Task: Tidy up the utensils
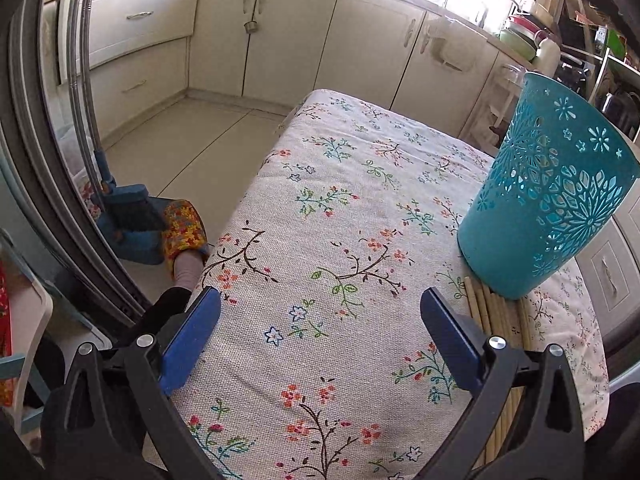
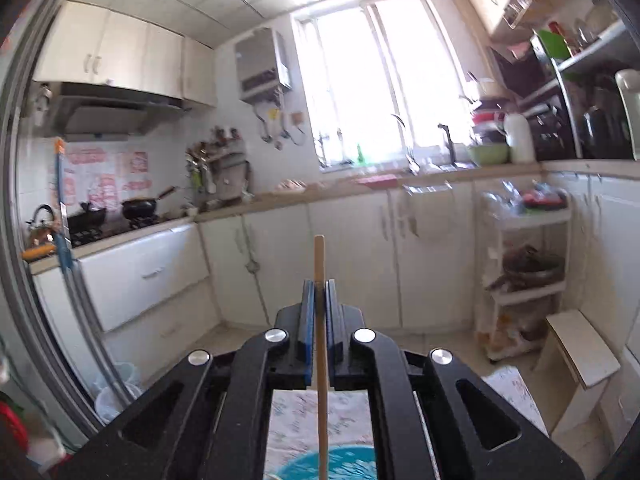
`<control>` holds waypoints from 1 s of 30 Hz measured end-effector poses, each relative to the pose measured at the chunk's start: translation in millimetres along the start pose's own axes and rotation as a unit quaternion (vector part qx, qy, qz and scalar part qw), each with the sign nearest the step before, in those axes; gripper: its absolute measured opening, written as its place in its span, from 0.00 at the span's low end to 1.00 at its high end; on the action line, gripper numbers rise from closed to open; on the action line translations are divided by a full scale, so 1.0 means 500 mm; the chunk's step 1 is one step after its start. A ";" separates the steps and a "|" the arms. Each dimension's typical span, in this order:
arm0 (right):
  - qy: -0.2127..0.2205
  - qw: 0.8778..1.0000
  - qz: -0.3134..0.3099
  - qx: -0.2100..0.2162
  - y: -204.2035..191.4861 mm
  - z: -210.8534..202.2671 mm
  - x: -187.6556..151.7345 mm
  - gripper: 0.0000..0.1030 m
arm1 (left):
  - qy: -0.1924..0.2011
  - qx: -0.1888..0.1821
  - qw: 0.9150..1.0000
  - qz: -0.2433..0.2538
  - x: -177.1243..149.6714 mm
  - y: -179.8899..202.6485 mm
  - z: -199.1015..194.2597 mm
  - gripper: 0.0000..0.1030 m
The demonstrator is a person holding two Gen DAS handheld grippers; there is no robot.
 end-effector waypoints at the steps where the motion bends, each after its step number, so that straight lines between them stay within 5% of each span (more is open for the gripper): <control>1: -0.020 1.000 0.006 0.000 0.014 0.008 -0.016 0.06 | 0.000 0.001 1.000 0.001 0.000 0.001 0.000 0.94; 4: -0.031 0.999 0.017 0.007 0.025 -0.030 -0.050 0.23 | -0.002 0.005 1.000 0.003 0.000 0.003 0.002 0.94; 7: -0.044 0.998 0.028 0.018 0.040 -0.111 -0.068 0.28 | -0.003 0.008 1.000 0.006 0.000 0.004 0.003 0.94; 11: -0.117 0.992 0.051 0.008 0.067 -0.196 -0.174 0.29 | -0.006 0.013 1.000 0.010 0.000 0.008 0.005 0.94; 16: -0.281 0.957 0.073 -0.019 0.108 -0.131 -0.326 0.29 | -0.012 0.023 1.000 0.018 0.000 0.013 0.008 0.94; 19: -0.334 0.940 0.066 -0.015 0.098 -0.067 -0.378 0.29 | -0.015 0.029 0.999 0.023 -0.001 0.016 0.009 0.94; 25: -0.354 0.933 0.063 -0.013 0.078 0.026 -0.392 0.29 | -0.018 0.035 0.999 0.027 -0.001 0.018 0.011 0.94; 30: -0.373 0.925 0.071 -0.014 0.086 0.016 -0.398 0.29 | -0.018 0.035 0.999 0.028 -0.001 0.020 0.012 0.94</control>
Point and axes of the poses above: each gripper's, at about its wrist camera, not at the fingertips, and z roughly the way its jaws point, y to its right, x to its top, the point moved 2 cm from there along z, roughly the way its jaws point, and after that the axes turned 1 degree about z, right-handed, at the moved point
